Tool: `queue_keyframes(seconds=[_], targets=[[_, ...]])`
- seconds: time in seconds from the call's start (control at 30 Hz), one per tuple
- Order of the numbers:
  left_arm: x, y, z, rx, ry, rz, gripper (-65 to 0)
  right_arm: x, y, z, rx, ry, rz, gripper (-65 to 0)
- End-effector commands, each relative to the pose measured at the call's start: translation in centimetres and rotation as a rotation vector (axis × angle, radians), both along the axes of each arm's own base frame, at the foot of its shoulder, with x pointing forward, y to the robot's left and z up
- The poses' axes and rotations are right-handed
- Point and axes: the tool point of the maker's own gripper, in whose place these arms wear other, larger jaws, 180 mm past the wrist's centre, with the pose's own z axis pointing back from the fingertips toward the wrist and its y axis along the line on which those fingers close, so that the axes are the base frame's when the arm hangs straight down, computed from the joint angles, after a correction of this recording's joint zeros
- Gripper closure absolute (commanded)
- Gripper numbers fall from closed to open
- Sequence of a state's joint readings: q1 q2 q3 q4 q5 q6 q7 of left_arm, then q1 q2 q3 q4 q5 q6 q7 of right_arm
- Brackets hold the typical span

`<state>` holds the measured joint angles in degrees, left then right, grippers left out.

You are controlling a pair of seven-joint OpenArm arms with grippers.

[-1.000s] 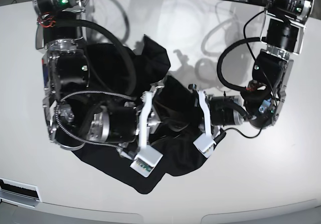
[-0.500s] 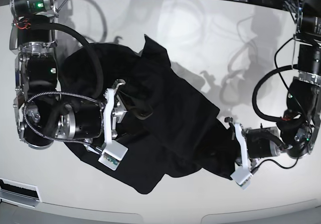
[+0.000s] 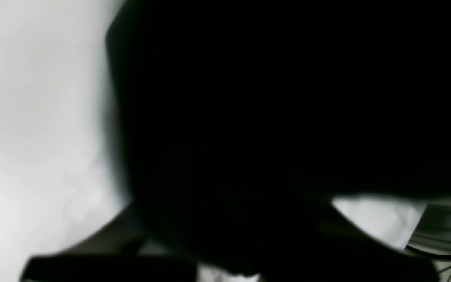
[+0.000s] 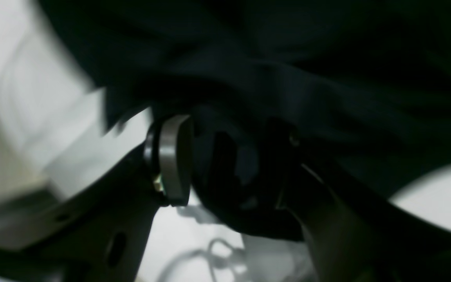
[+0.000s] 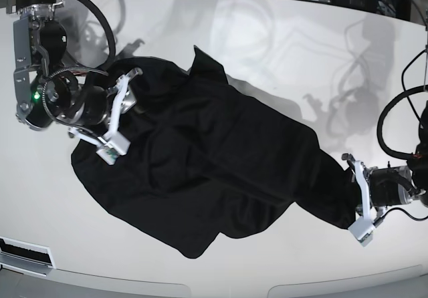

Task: Layout the t-shirt on the table in an organized manner, then fold the t-shirt properly
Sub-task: 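Pull the shirt apart with both grippers toward opposite table edges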

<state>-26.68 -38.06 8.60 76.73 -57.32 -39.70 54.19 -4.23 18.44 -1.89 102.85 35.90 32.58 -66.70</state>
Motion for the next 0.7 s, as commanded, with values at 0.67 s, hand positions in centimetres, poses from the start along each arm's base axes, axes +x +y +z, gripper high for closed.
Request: queue_keyframes(seconds=[0.67], targets=[[0.0,2.8,3.0,-0.009,-0.016,0.017,0.0,-3.8,-7.9,-5.5,0.203,0.103,-0.675,-31.7]])
